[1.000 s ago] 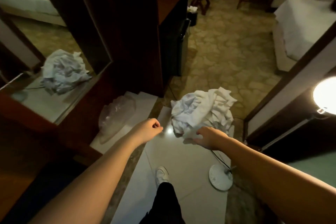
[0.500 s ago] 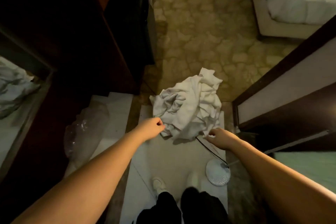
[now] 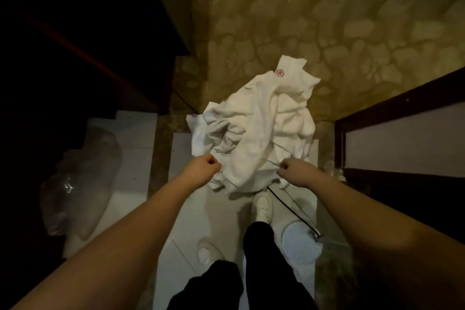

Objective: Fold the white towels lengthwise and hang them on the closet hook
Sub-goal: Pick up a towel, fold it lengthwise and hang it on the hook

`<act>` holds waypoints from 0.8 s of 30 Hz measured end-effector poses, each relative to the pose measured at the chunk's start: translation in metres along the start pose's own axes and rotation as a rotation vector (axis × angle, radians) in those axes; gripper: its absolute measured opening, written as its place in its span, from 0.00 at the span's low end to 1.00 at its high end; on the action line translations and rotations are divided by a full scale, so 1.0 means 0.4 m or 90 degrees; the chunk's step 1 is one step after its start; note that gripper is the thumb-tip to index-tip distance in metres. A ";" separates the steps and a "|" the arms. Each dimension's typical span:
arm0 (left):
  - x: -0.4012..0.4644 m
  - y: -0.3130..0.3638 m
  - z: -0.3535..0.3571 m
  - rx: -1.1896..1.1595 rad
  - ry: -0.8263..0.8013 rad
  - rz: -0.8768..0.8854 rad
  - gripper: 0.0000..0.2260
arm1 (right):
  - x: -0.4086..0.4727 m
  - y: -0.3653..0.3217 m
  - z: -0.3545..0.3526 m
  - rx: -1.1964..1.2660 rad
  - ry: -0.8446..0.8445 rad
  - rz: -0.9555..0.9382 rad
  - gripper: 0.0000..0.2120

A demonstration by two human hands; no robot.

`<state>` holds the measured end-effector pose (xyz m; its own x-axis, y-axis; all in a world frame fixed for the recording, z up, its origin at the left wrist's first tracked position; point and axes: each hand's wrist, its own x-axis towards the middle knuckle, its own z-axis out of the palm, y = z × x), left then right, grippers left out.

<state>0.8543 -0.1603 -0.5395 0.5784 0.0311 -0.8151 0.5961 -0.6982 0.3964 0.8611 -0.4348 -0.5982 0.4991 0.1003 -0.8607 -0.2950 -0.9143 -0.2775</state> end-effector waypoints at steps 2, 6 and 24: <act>0.072 0.002 0.020 -0.038 -0.011 -0.025 0.12 | 0.068 0.007 0.000 0.004 -0.007 0.006 0.21; 0.250 -0.019 0.080 -0.122 -0.027 -0.071 0.11 | 0.234 0.021 0.039 0.002 -0.006 0.001 0.24; 0.602 -0.185 0.339 -0.085 0.033 -0.015 0.09 | 0.550 0.043 0.239 0.443 0.082 0.050 0.25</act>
<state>0.8737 -0.1981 -0.8223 0.5892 0.0866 -0.8033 0.6773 -0.5951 0.4326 0.8880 -0.3910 -0.8331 0.5345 -0.0422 -0.8441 -0.7644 -0.4502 -0.4615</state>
